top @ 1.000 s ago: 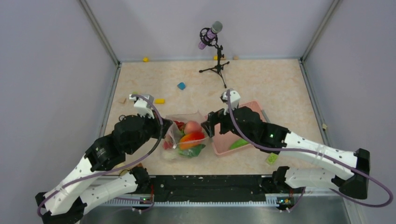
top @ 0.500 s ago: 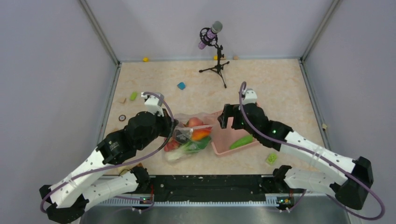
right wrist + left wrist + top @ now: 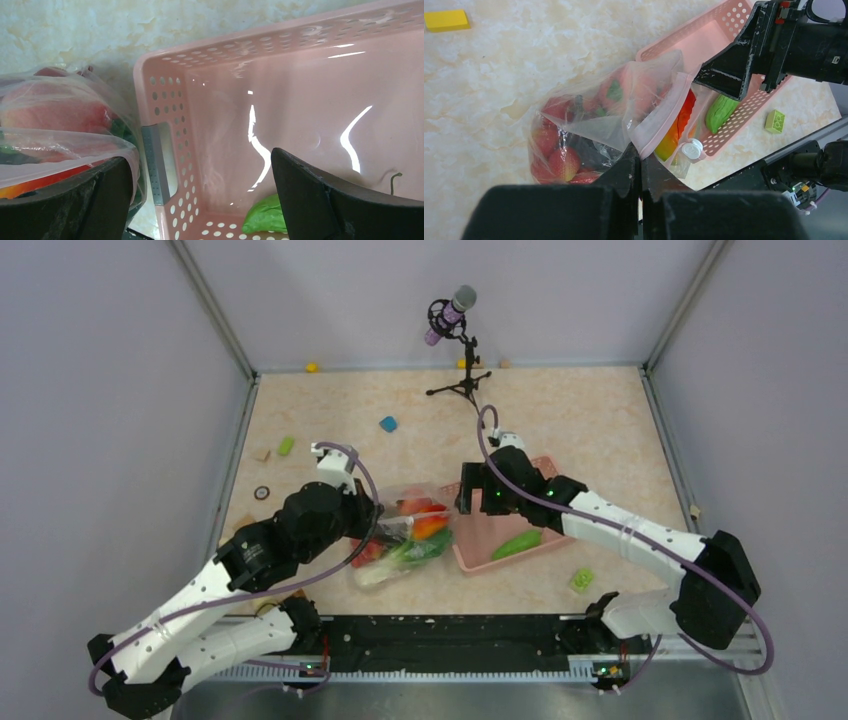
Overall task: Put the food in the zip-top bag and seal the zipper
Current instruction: Adjust the zipper food storage bag at the center of the board.
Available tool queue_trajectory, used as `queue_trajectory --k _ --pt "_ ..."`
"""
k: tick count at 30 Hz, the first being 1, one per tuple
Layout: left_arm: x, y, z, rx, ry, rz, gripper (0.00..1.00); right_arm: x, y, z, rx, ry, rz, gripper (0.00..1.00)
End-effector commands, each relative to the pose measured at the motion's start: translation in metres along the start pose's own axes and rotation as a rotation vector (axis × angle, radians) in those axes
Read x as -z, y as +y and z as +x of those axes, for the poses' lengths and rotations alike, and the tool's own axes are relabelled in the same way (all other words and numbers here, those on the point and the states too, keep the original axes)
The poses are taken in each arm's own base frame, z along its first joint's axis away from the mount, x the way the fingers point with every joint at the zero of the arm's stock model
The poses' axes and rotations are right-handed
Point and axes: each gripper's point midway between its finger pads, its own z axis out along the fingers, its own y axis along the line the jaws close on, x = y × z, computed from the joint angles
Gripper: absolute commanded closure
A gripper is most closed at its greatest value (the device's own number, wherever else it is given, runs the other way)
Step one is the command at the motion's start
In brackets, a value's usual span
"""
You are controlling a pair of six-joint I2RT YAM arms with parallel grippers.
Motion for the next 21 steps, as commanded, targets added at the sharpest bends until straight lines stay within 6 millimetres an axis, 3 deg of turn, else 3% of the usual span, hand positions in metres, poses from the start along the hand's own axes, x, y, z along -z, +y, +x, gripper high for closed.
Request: queue_trajectory --k 1,6,9,11,13,17,21 --pt "0.012 0.009 -0.032 0.020 -0.128 -0.041 1.00 0.007 -0.066 0.015 0.098 0.068 0.215 0.01" --pt "0.005 0.007 -0.027 0.010 -0.101 -0.045 1.00 0.021 -0.011 0.004 0.161 -0.012 -0.133 0.01" --pt "0.002 0.005 -0.024 0.004 -0.082 -0.039 1.00 0.049 0.026 -0.004 0.201 -0.101 -0.382 0.01" --pt "0.000 0.005 -0.022 0.002 -0.075 -0.040 1.00 0.069 0.039 -0.011 0.209 -0.179 -0.488 0.01" --pt "-0.001 0.004 -0.022 0.002 -0.073 -0.038 1.00 0.085 0.038 -0.020 0.200 -0.263 -0.502 0.01" --pt "-0.001 0.004 -0.022 0.000 -0.072 -0.035 1.00 0.090 0.016 -0.029 0.175 -0.324 -0.397 0.01" --pt "-0.002 0.003 -0.020 -0.002 -0.064 -0.033 1.00 0.096 0.015 -0.032 0.168 -0.351 -0.396 0.01"
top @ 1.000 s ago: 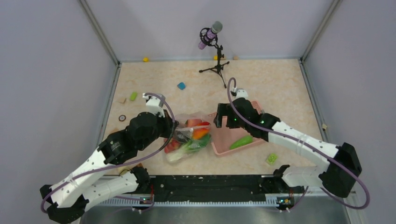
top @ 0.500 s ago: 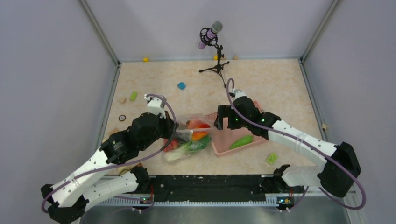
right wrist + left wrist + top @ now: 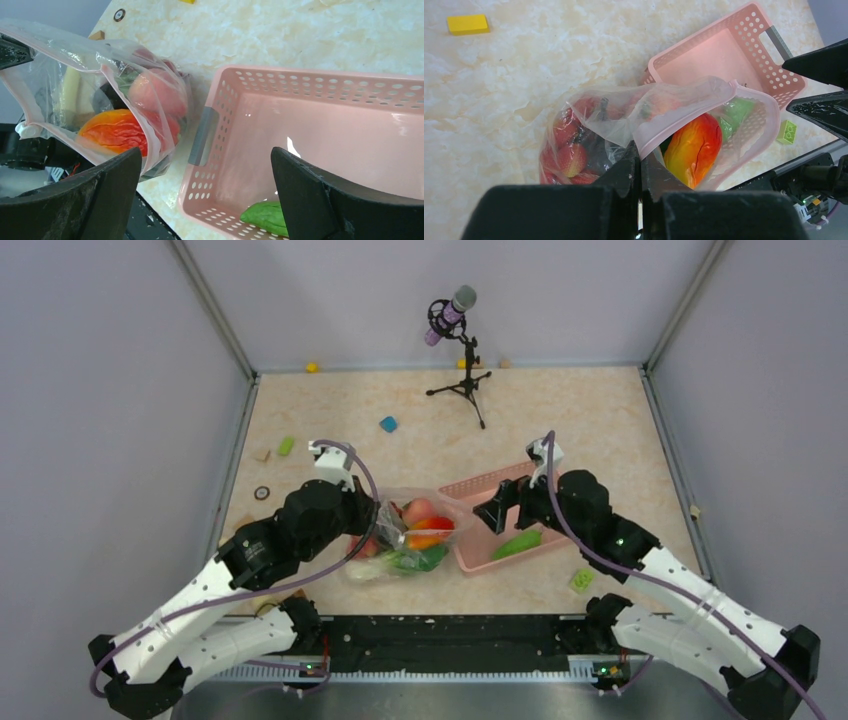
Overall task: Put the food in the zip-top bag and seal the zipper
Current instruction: Adjust the zipper food storage bag at the center of the board, then pick up the fake vegetable from the bin.
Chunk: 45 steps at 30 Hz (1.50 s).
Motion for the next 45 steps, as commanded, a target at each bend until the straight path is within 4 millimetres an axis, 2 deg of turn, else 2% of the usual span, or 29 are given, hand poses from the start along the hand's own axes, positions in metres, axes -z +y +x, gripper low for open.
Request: queue_trajectory --k 1,3,8,11,16,21,27,36,45 --pt "0.002 -0.004 -0.018 0.006 -0.051 0.010 1.00 0.003 -0.007 -0.014 0.006 -0.067 0.037 0.01" --pt "0.002 -0.004 -0.017 0.006 -0.049 0.011 1.00 0.002 -0.021 -0.011 -0.033 -0.062 0.121 0.01" --pt "0.002 -0.004 -0.017 0.007 -0.051 0.009 1.00 0.015 -0.106 0.019 -0.102 0.078 0.660 0.01" --pt "0.002 -0.003 -0.017 0.007 -0.051 0.006 1.00 0.020 -0.122 0.029 -0.112 0.155 0.797 0.01" --pt "0.002 -0.002 -0.018 0.008 -0.053 0.005 1.00 0.025 -0.133 0.041 -0.129 0.187 0.851 0.01" --pt "0.002 -0.002 -0.018 0.008 -0.054 0.002 1.00 0.022 -0.143 0.065 -0.211 0.325 0.839 0.01" --pt "0.003 0.000 -0.020 0.013 -0.060 -0.003 1.00 0.002 -0.136 0.084 -0.267 0.410 0.737 0.01" --pt "0.004 0.001 -0.020 0.016 -0.061 0.000 1.00 -0.006 -0.141 0.106 -0.313 0.501 0.699 0.01" --pt "0.005 0.002 -0.022 0.019 -0.069 -0.001 1.00 -0.028 -0.123 0.129 -0.354 0.602 0.542 0.01"
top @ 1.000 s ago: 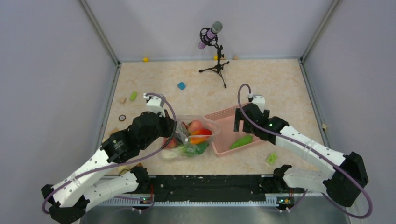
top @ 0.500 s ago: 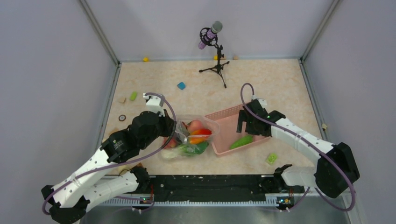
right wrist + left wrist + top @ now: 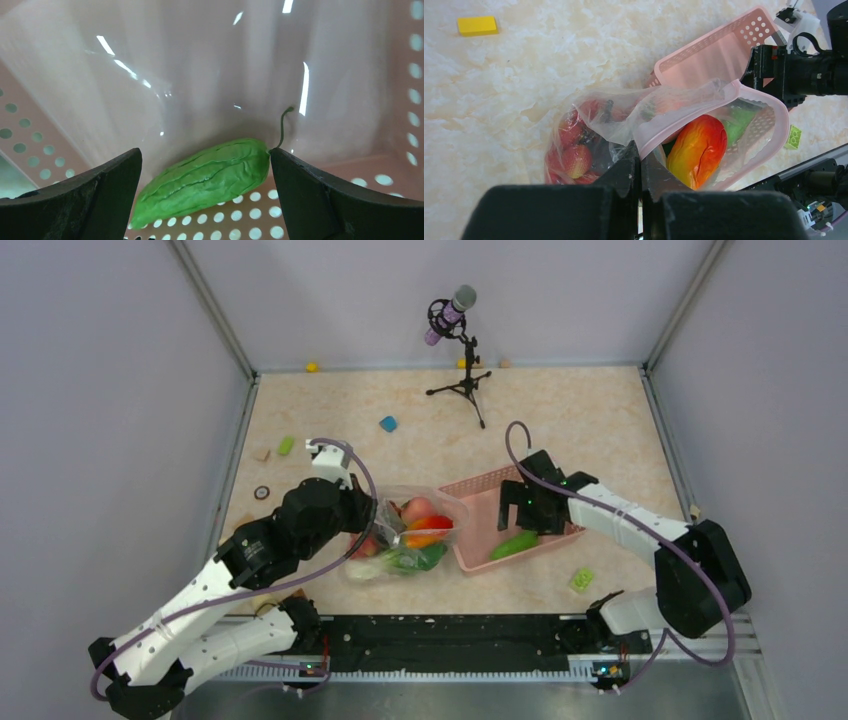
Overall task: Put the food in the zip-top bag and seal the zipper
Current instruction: Pick up the fake vegetable from the bin.
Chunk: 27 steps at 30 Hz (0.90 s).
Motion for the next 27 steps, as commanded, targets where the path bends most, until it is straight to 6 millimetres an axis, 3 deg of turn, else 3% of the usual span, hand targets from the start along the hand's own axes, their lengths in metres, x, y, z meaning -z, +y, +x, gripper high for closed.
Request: queue_trajectory --k 1,6,12,21,27 --pt "0.006 -0.004 -0.018 0.017 -0.059 0.018 1.00 -0.010 0.024 0.006 0.019 0.053 -0.132 0.01" --pt "0.006 -0.004 -0.018 0.018 -0.059 0.019 1.00 -0.012 0.052 0.007 0.026 0.066 -0.286 0.01" --pt "0.006 -0.004 -0.018 0.018 -0.058 0.021 1.00 -0.001 0.080 -0.006 0.049 -0.022 -0.468 0.01" --pt "0.007 -0.004 -0.019 0.022 -0.063 0.022 1.00 0.029 0.069 -0.027 0.111 -0.205 -0.429 0.01" --pt "0.005 -0.002 -0.019 0.024 -0.059 0.015 1.00 0.023 0.059 -0.018 0.081 -0.140 -0.350 0.01"
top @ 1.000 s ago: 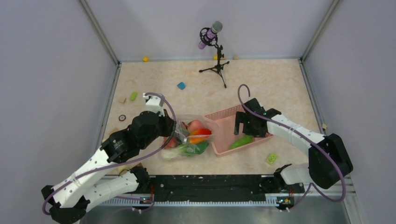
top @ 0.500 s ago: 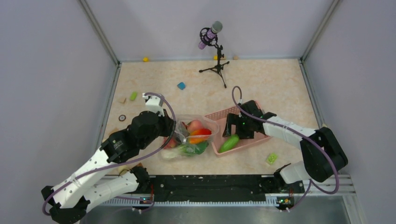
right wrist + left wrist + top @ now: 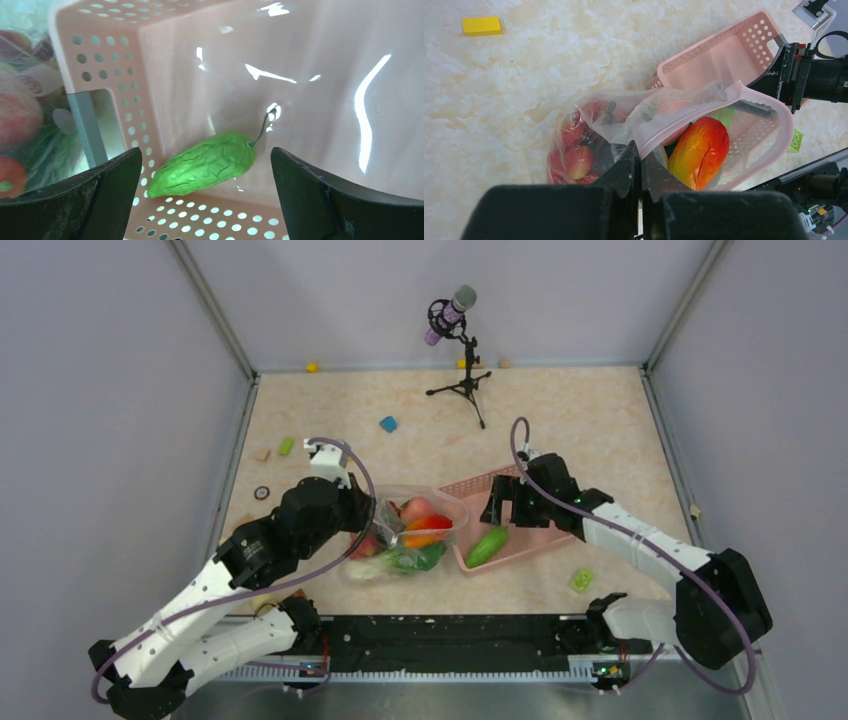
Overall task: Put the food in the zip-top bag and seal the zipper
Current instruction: Pick up the fake vegetable from the bin.
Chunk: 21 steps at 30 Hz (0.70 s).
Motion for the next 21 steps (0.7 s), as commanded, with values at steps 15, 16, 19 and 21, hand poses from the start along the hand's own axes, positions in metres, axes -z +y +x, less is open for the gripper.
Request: queue_trajectory --k 15,16,19,21 --pt "0.003 -0.003 -0.019 0.031 -0.052 0.018 1.00 -0.020 0.010 0.029 0.036 0.153 0.108 0.07" --pt "0.003 -0.002 -0.019 0.031 -0.053 0.018 1.00 -0.020 0.011 0.030 0.036 0.158 0.108 0.07" --pt "0.004 -0.002 -0.019 0.034 -0.053 0.020 1.00 -0.024 0.009 0.032 0.027 0.168 0.116 0.14" --pt "0.004 -0.002 -0.020 0.036 -0.056 0.021 1.00 -0.026 0.011 0.032 0.023 0.168 0.107 0.18"
